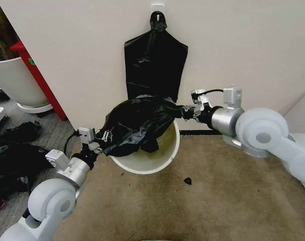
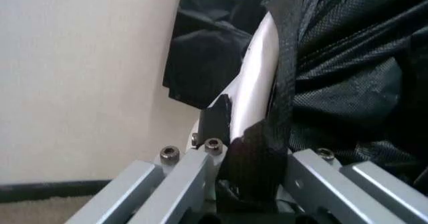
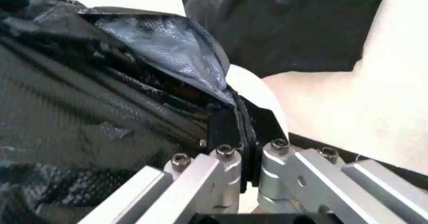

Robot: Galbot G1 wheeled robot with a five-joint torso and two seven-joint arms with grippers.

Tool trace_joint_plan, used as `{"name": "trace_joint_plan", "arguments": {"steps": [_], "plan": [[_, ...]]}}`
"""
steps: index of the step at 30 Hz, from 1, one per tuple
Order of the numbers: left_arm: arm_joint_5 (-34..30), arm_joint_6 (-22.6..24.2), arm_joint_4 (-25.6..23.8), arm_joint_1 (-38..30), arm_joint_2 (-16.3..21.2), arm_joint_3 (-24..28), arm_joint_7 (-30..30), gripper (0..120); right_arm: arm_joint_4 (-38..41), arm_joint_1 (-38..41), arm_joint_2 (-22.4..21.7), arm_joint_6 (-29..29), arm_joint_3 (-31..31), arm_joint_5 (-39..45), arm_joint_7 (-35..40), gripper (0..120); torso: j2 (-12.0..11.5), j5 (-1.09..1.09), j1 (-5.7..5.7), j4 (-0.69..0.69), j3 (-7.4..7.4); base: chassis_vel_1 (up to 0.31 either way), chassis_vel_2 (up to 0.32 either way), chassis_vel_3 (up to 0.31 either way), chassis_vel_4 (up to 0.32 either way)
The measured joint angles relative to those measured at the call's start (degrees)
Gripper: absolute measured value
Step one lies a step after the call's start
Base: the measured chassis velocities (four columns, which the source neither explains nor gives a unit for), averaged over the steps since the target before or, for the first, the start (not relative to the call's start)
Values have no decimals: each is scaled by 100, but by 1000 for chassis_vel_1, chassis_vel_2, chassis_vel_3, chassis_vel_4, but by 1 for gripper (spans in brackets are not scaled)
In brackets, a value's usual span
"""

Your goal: Place the garbage bag over the trash bin.

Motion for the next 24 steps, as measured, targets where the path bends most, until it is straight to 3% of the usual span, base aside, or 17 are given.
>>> {"name": "trace_joint_plan", "arguments": {"steps": [12, 18, 24], "plan": [[-1388, 246, 51, -206, -73, -2, -561, 1, 36, -593, -247, 476, 195, -502, -589, 0, 0, 1, 0, 0, 0, 0, 0, 0, 0], [-1510, 300, 103, -264, -105, 12, -684, 1, -4, -755, -282, 672, 263, -715, -688, 0, 0, -1, 0, 0, 0, 0, 0, 0, 0], [-1179, 324, 154, -314, -48, 118, -654, 1, 70, -912, -184, 764, 512, -802, -371, 22, 0, 0, 0, 1, 0, 0, 0, 0, 0]]}}
